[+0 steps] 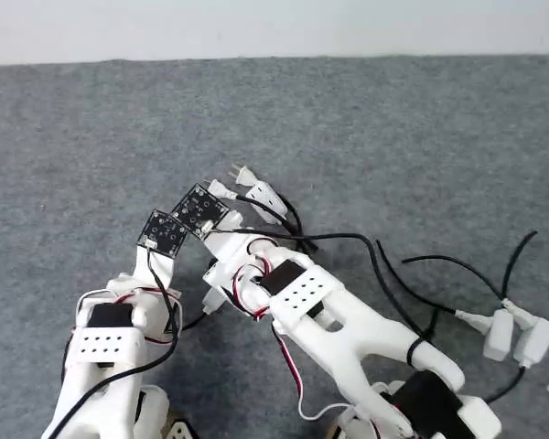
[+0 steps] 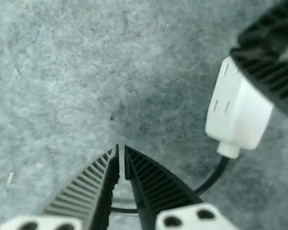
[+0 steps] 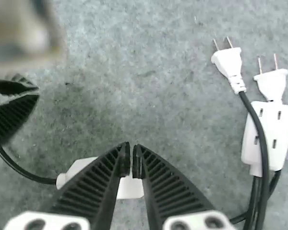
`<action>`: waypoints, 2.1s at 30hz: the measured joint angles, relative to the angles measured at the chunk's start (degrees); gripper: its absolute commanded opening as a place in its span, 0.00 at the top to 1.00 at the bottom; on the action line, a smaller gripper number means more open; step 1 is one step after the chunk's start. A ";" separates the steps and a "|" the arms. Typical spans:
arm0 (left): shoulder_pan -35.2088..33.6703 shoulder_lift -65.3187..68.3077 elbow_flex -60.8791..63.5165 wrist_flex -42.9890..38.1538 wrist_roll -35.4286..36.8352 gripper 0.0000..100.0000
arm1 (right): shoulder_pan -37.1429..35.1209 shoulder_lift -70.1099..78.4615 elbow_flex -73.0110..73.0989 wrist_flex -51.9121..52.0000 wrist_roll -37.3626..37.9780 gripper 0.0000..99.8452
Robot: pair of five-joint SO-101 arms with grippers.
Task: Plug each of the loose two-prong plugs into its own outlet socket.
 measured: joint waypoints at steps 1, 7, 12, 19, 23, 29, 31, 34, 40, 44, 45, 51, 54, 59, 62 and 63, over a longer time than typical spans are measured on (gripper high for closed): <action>-0.79 0.00 -0.18 0.79 -0.53 0.99 | -0.09 0.18 0.00 0.00 0.00 0.99; -3.69 0.00 -0.97 6.86 -4.92 0.99 | -0.09 0.18 1.76 -0.53 3.43 0.99; -3.96 0.00 -0.88 11.52 -6.51 0.99 | 0.09 0.09 4.48 -0.53 7.82 0.99; -3.96 0.00 -0.88 11.08 -6.51 0.99 | -0.09 -0.09 5.54 -2.37 10.02 0.99; -3.96 0.00 -0.88 10.02 -6.42 0.99 | -0.09 0.00 5.63 -5.54 7.21 0.99; -3.96 0.00 -0.53 10.02 -4.48 0.99 | -0.09 0.09 5.71 -6.07 5.63 0.99; -3.96 0.00 -0.53 10.02 -4.31 0.99 | -0.09 0.09 5.71 -6.15 5.45 0.99; -3.96 0.00 -0.53 10.02 -4.31 0.99 | -0.09 0.53 5.71 -6.15 5.45 0.99; -3.96 0.00 -0.53 10.02 -4.31 0.98 | 0.18 0.70 4.48 0.44 7.74 0.99; -3.96 0.00 -0.53 10.02 -4.31 0.98 | 0.26 -1.32 5.80 3.08 8.00 0.99; -3.96 0.00 -0.53 10.02 -4.31 0.98 | 0.26 -1.76 6.77 3.08 8.09 0.99; -3.96 0.00 -0.53 10.02 -4.31 0.98 | 0.26 -5.98 12.66 3.52 8.70 0.99; -3.96 0.00 -0.53 10.02 -4.31 0.98 | 0.09 -6.68 13.63 3.52 8.79 0.99; -3.96 0.00 -0.53 10.02 -4.31 0.98 | 0.00 -10.99 13.71 3.52 7.30 0.99; -3.96 0.00 -0.53 10.02 -4.31 0.98 | 0.00 -16.53 13.71 4.57 4.31 0.99; -3.96 0.00 -0.53 10.02 -4.31 0.98 | 0.00 -18.90 13.71 5.71 3.52 0.99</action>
